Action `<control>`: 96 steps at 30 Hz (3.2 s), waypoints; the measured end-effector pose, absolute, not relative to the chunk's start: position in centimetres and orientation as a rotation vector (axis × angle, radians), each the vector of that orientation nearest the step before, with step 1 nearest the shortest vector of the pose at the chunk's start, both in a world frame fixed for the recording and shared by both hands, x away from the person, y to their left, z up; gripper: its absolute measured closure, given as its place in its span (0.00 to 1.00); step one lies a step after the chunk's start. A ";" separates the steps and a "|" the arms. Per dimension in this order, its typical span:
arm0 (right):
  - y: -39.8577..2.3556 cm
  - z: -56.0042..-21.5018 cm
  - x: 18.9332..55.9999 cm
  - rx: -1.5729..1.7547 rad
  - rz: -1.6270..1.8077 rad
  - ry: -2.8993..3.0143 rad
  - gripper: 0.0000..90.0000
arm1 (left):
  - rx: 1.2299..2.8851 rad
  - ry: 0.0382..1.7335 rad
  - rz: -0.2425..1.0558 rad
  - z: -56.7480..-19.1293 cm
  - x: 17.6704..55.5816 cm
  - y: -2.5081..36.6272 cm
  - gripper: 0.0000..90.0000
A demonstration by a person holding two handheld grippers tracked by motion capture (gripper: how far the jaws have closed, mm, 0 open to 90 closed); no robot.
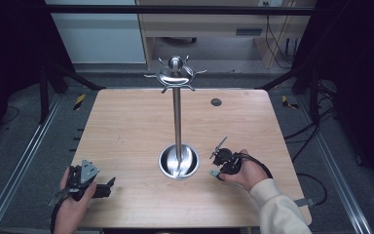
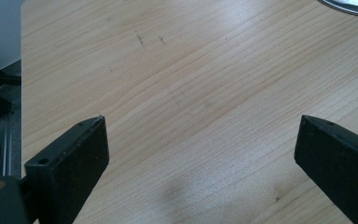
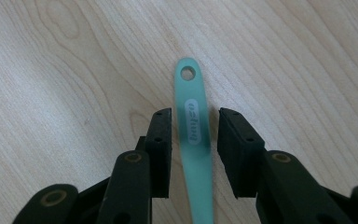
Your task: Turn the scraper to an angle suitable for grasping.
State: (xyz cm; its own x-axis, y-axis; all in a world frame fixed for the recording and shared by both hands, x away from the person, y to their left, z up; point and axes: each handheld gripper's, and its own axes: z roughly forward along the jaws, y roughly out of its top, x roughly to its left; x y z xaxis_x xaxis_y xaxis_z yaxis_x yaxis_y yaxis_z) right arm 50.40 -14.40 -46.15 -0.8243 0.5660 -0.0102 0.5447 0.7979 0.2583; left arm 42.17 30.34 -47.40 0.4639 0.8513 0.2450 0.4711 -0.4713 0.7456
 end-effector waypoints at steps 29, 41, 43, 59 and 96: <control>-14.6 -41.5 49.8 0.892 0.440 2.818 0.83 | 2.107 1.098 0.834 -47.2 42.1 30.5 0.03; -15.6 -36.4 49.4 0.883 0.619 2.717 0.83 | 2.115 1.087 0.831 -47.2 42.3 30.3 0.03; -15.7 -35.5 49.4 0.883 0.655 2.698 0.83 | 2.115 1.088 0.834 -47.3 42.3 30.3 0.03; -16.9 -32.3 49.1 0.886 0.894 2.577 0.83 | 2.113 1.091 0.833 -47.3 42.2 30.3 0.03; -17.8 -25.0 47.5 0.848 1.380 2.241 0.83 | 2.107 1.094 0.833 -47.3 42.2 30.4 0.03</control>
State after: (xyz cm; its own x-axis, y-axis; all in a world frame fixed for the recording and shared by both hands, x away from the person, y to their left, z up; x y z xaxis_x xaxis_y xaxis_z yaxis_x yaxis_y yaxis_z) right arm 47.47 -17.81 -25.03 -0.7483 0.6634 -0.0028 0.2961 0.3378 0.8934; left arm 42.18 30.40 -47.27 0.4592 0.8531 0.2478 0.4653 -0.4686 0.7510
